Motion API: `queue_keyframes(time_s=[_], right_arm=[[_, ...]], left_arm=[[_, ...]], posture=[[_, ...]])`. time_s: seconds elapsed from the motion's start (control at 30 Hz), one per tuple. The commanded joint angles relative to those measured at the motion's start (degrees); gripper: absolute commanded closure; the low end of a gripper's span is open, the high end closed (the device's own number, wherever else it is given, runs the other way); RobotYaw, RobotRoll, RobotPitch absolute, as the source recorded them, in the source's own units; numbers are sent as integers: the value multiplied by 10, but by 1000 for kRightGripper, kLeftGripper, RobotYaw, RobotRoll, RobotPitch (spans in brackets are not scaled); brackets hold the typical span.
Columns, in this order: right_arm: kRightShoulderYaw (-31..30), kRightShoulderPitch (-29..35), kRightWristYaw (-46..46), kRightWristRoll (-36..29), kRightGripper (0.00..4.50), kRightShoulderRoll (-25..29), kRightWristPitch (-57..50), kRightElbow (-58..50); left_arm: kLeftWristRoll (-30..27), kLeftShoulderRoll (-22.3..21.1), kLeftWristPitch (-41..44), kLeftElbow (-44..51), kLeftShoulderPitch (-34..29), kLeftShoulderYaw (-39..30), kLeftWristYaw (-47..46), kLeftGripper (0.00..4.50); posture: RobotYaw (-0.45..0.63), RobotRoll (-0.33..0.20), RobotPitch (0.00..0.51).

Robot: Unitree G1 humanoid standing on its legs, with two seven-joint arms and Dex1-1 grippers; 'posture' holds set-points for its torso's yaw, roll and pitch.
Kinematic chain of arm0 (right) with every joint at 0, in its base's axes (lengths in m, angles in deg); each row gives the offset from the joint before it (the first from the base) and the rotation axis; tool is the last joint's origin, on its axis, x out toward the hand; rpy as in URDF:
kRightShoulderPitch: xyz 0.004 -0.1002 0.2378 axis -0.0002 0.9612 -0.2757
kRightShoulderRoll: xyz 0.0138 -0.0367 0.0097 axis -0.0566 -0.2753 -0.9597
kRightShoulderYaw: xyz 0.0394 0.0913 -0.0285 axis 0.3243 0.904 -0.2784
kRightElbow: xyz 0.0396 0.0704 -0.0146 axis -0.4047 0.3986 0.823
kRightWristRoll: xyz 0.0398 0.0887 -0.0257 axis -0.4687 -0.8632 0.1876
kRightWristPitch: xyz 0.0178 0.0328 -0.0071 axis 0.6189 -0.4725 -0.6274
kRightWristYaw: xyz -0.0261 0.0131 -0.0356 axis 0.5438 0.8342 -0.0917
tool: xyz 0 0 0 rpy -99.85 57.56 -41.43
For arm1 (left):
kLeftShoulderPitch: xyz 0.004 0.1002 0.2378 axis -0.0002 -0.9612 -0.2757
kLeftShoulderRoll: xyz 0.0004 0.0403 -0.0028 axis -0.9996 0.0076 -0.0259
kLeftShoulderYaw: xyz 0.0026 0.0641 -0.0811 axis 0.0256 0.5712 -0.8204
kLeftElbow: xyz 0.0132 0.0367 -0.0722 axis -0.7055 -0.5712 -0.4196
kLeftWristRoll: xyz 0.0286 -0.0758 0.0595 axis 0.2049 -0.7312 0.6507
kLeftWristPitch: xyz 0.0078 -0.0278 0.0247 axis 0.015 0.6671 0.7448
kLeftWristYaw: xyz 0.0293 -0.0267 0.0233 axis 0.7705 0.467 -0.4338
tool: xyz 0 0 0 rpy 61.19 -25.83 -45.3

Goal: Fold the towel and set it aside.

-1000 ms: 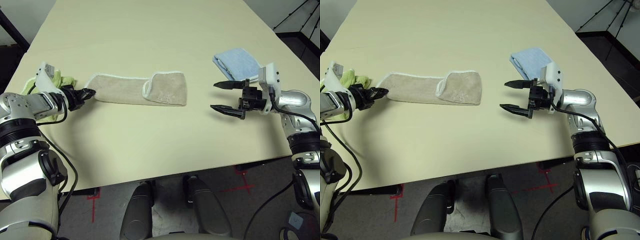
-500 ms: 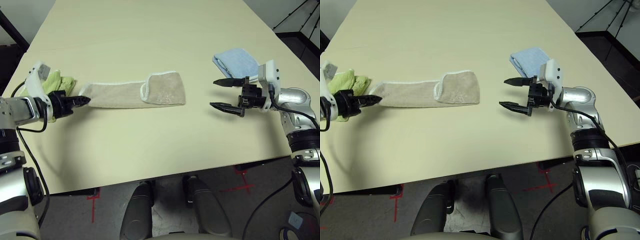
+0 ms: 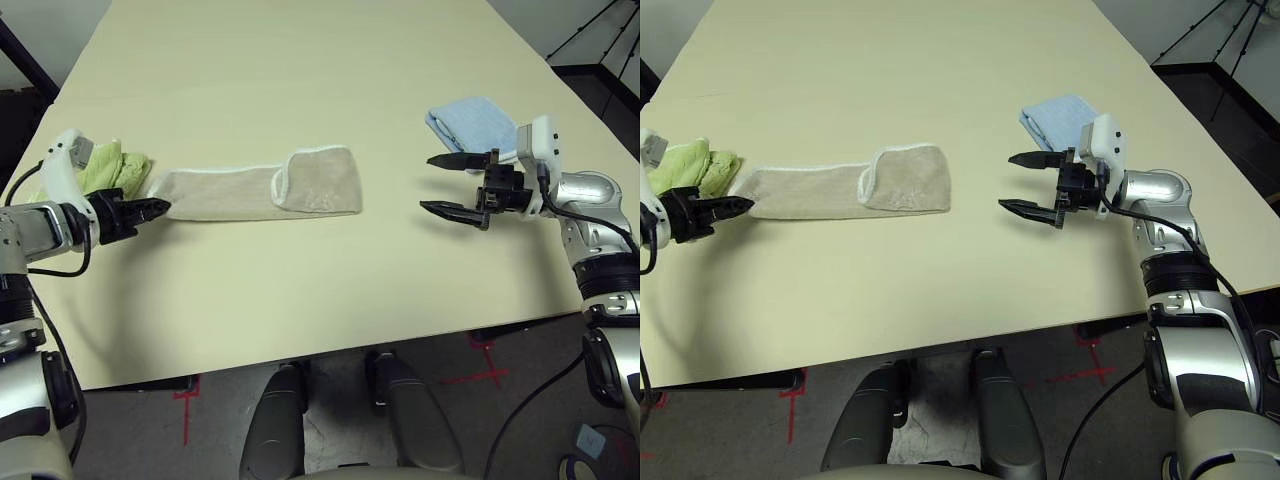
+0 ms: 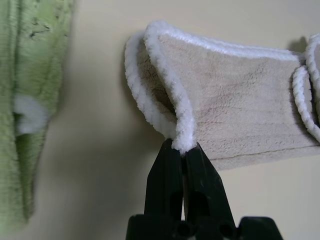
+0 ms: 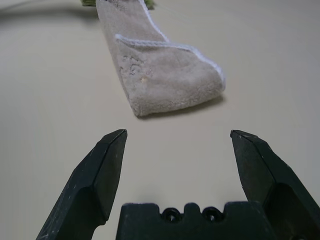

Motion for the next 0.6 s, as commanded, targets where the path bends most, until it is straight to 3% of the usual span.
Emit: queue_keyframes(time_s=[0.03, 0.23, 0.6], right_arm=[[-7, -2, 6, 2, 0, 1, 5, 6], [-8, -5, 7, 3, 0, -1, 6, 11], [-6, -8, 4, 8, 0, 1, 11, 15]], left_arm=[[4, -13, -3, -13, -13, 4, 11, 4480], [-42, 5, 39, 26, 31, -9, 26, 4480], [-124, 132, 142, 122, 179, 6, 8, 4480]], posture=[[42, 0, 193], [45, 0, 190], [34, 0, 190]])
